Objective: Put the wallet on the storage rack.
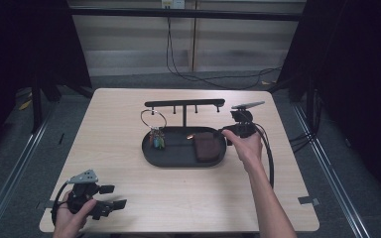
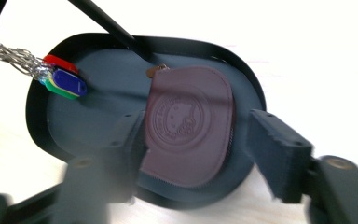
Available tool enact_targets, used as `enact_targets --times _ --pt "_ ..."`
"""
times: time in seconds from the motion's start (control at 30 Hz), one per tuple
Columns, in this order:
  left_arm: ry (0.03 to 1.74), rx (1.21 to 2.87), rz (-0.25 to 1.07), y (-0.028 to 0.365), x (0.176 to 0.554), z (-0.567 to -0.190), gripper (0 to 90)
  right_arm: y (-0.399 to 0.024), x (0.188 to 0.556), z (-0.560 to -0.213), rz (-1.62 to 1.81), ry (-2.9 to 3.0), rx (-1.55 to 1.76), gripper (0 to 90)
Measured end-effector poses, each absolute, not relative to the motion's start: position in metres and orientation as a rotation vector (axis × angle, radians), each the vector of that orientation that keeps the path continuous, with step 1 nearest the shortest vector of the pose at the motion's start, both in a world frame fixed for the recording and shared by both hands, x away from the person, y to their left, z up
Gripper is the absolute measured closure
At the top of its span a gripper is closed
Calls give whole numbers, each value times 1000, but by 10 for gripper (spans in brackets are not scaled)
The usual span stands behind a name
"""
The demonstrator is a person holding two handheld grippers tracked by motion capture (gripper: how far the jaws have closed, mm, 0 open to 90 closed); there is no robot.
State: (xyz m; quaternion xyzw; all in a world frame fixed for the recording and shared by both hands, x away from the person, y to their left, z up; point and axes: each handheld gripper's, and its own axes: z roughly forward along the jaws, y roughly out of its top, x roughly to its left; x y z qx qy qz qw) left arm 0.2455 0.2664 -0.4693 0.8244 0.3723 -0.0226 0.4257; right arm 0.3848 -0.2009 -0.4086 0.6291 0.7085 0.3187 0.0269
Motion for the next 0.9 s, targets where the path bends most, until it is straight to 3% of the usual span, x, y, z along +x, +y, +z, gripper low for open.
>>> enact_targets --times 0.9 --pt "968 2005 -53 269 247 -470 182 -230 308 -429 1116 2111 1804 257"
